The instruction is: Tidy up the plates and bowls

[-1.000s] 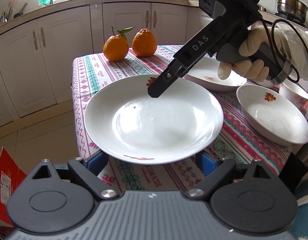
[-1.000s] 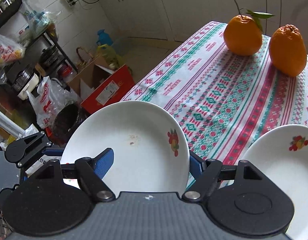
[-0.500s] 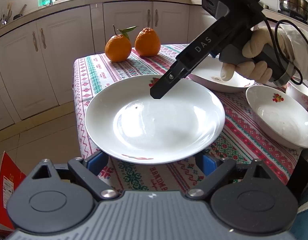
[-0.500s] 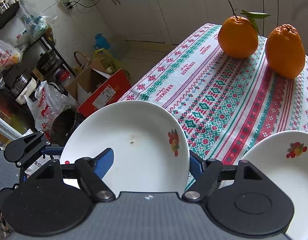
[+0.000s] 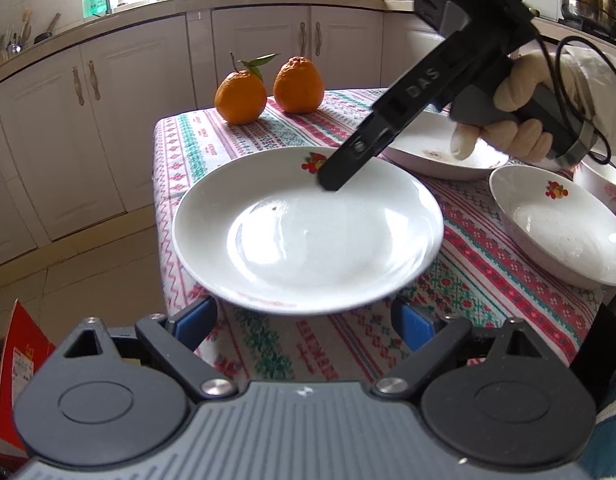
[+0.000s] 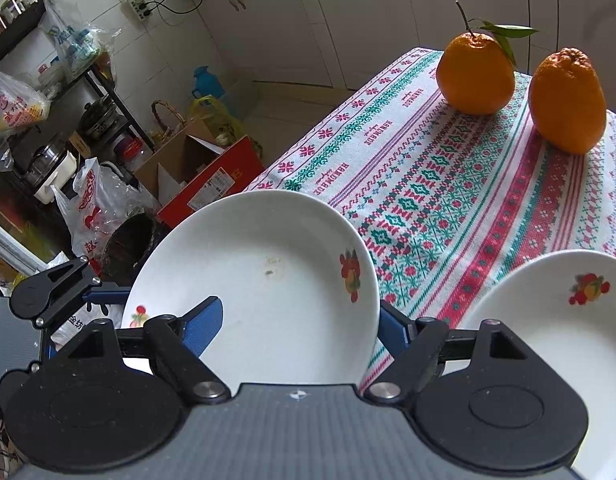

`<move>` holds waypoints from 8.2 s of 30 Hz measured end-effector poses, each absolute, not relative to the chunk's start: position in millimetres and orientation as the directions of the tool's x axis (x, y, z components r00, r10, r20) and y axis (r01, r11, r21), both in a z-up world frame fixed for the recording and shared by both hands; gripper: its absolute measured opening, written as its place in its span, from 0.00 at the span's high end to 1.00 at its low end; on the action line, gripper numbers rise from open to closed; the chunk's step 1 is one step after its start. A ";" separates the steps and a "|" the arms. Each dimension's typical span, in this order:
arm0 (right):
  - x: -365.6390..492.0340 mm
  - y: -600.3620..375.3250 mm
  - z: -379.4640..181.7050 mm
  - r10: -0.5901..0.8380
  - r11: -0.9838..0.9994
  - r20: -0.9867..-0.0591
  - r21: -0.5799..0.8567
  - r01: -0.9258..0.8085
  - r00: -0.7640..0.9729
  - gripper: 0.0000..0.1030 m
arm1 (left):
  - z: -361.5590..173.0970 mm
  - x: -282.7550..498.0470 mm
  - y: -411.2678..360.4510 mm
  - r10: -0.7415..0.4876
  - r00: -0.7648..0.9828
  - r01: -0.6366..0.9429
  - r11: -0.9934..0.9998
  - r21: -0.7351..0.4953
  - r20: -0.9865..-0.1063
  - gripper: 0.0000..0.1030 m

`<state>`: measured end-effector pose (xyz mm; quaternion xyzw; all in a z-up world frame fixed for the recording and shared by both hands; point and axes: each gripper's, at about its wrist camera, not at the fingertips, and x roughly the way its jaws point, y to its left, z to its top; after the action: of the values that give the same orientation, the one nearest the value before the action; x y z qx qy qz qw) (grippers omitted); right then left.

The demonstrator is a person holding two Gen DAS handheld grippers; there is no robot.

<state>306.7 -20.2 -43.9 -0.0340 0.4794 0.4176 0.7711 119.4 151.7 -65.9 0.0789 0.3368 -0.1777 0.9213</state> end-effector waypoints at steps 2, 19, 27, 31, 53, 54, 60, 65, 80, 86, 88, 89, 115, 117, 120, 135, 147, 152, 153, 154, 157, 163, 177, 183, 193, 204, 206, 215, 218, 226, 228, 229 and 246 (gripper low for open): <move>298.9 -25.7 -36.8 0.605 0.651 -0.768 0.325 -0.686 0.211 0.16 | -62.1 110.3 153.8 -0.261 0.722 0.358 0.934 0.023 -0.640 0.09; 178.3 -102.0 54.2 0.685 0.668 -0.529 0.183 -0.721 0.501 0.04 | -8.0 47.1 111.2 -0.230 0.898 0.264 0.964 0.042 -0.376 0.01; 129.6 -151.7 47.4 0.605 0.760 -0.481 0.109 -0.641 0.635 0.00 | -6.8 34.1 62.8 -0.273 0.869 0.330 0.941 0.073 -0.413 0.01; 114.4 -171.0 36.4 0.547 0.805 -0.508 0.100 -0.585 0.665 0.00 | -15.0 34.8 44.9 -0.323 0.830 0.366 0.930 0.009 -0.454 0.01; 61.1 -224.9 -19.8 0.448 0.849 -0.620 0.068 -0.524 0.645 0.00 | -43.1 44.6 13.9 -0.442 0.658 0.522 0.851 -0.054 -0.609 0.01; 57.8 -227.1 -22.6 0.443 0.852 -0.623 0.068 -0.519 0.645 0.00 | -42.0 46.4 13.6 -0.440 0.656 0.525 0.850 -0.048 -0.613 0.01; 39.0 -235.7 -40.4 0.436 0.843 -0.632 0.038 -0.536 0.641 0.00 | -31.3 65.8 10.5 -0.436 0.637 0.551 0.834 -0.020 -0.635 0.01; 38.4 -233.2 -54.8 0.412 0.841 -0.651 0.002 -0.541 0.637 0.00 | -24.8 86.5 3.4 -0.468 0.557 0.593 0.803 -0.067 -0.686 0.01; 47.2 -216.4 -71.3 0.439 0.809 -0.646 -0.019 -0.588 0.625 0.00 | -28.9 146.9 -21.0 -0.446 0.441 0.653 0.755 -0.062 -0.779 0.01; 50.7 -214.2 -71.5 0.460 0.805 -0.636 0.004 -0.593 0.619 0.03 | -37.4 165.8 -33.8 -0.437 0.389 0.693 0.718 -0.055 -0.811 0.05; 52.2 -214.1 -71.7 0.462 0.808 -0.636 0.015 -0.589 0.618 0.05 | -39.3 170.9 -35.5 -0.442 0.372 0.701 0.710 -0.065 -0.816 0.08; 52.9 -214.2 -71.9 0.464 0.808 -0.637 0.021 -0.589 0.615 0.06 | -40.1 173.1 -35.9 -0.446 0.361 0.707 0.703 -0.072 -0.819 0.11; 57.7 -208.1 -75.2 0.464 0.814 -0.654 0.050 -0.579 0.597 0.09 | -46.9 200.4 -42.9 -0.465 0.249 0.763 0.635 -0.124 -0.850 0.32; 58.0 -207.5 -75.2 0.463 0.814 -0.656 0.046 -0.580 0.597 0.09 | -47.4 201.0 -43.3 -0.465 0.247 0.763 0.634 -0.125 -0.850 0.32; 58.0 -207.3 -75.2 0.460 0.815 -0.658 0.045 -0.578 0.597 0.09 | -47.2 200.5 -44.3 -0.459 0.247 0.765 0.632 -0.119 -0.853 0.32; 61.2 -206.3 -72.2 0.466 0.812 -0.673 0.067 -0.580 0.574 0.10 | -44.6 197.6 -41.1 -0.464 0.248 0.768 0.629 -0.120 -0.851 0.32; 64.6 -197.3 -58.5 0.472 0.795 -0.676 0.049 -0.605 0.566 0.10 | -34.5 193.6 -24.2 -0.481 0.274 0.749 0.650 -0.128 -0.833 0.32; 73.1 -189.2 -48.3 0.483 0.777 -0.675 0.037 -0.628 0.558 0.10 | -23.0 194.6 -9.9 -0.488 0.303 0.733 0.668 -0.127 -0.819 0.32; 75.3 -187.5 -46.2 0.486 0.773 -0.674 0.034 -0.634 0.556 0.10 | -20.4 195.6 -6.7 -0.489 0.309 0.729 0.673 -0.127 -0.816 0.32; 77.5 -185.4 -43.7 0.489 0.768 -0.673 0.030 -0.640 0.555 0.10 | -17.7 196.6 -2.9 -0.489 0.316 0.725 0.678 -0.126 -0.813 0.32; 87.7 -177.8 -36.5 0.503 0.749 -0.670 0.022 -0.662 0.547 0.10 | -10.1 199.8 10.4 -0.487 0.341 0.709 0.695 -0.120 -0.804 0.32; 115.0 -152.8 -25.7 0.537 0.694 -0.667 0.003 -0.720 0.516 0.10 | -0.3 208.5 44.7 -0.466 0.393 0.655 0.747 -0.114 -0.793 0.32; 167.9 -90.2 -26.9 0.614 0.566 -0.677 0.021 -0.824 0.405 0.10 | -2.0 223.1 118.9 -0.392 0.462 0.513 0.850 -0.121 -0.795 0.32; 180.1 -72.2 -31.5 0.626 0.536 -0.689 0.041 -0.843 0.365 0.10 | -13.3 229.1 139.7 -0.376 0.467 0.457 0.878 -0.145 -0.801 0.32; 189.8 -57.8 -37.6 0.620 0.532 -0.711 0.072 -0.844 0.330 0.10 | -26.7 236.5 153.1 -0.372 0.467 0.424 0.891 -0.166 -0.802 0.32; 193.5 -53.0 -35.0 0.609 0.555 -0.726 0.100 -0.826 0.321 0.10 | -41.1 244.1 157.1 -0.364 0.445 0.405 0.897 -0.179 -0.818 0.32; 193.5 -52.9 -34.3 0.609 0.557 -0.726 0.104 -0.824 0.320 0.10 | -43.5 245.3 157.1 -0.358 0.439 0.403 0.898 -0.176 -0.824 0.32; 196.8 -52.8 -35.0 0.614 0.563 -0.720 0.113 -0.819 0.323 0.09 | -40.8 245.7 159.6 -0.336 0.444 0.403 0.903 -0.150 -0.830 0.31; 196.4 -51.8 -36.0 0.615 0.564 -0.719 0.112 -0.818 0.325 0.09 | -39.5 245.5 162.4 -0.339 0.441 0.400 0.903 -0.156 -0.831 0.31; 197.0 -50.4 -37.5 0.618 0.560 -0.713 0.104 -0.822 0.331 0.09 | -31.7 242.6 166.6 -0.329 0.453 0.392 0.908 -0.146 -0.828 0.31; 197.0 -50.4 -37.4 0.618 0.563 -0.712 0.104 -0.820 0.334 0.09 | -28.4 241.5 168.2 -0.327 0.462 0.393 0.909 -0.140 -0.825 0.29; 197.0 -50.5 -37.6 0.621 0.563 -0.710 0.108 -0.820 0.332 0.09 | -27.4 241.3 169.3 -0.326 0.465 0.392 0.909 -0.139 -0.823 0.29; 194.4 -49.4 -39.7 0.618 0.587 -0.699 0.106 -0.802 0.360 0.08 | -22.7 238.9 171.8 -0.301 0.488 0.373 0.920 -0.116 -0.819 0.24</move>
<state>194.4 -49.4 -39.7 -0.1278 0.3606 0.4360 0.8146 238.9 171.8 -22.7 0.0385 0.4665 -0.1957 0.8618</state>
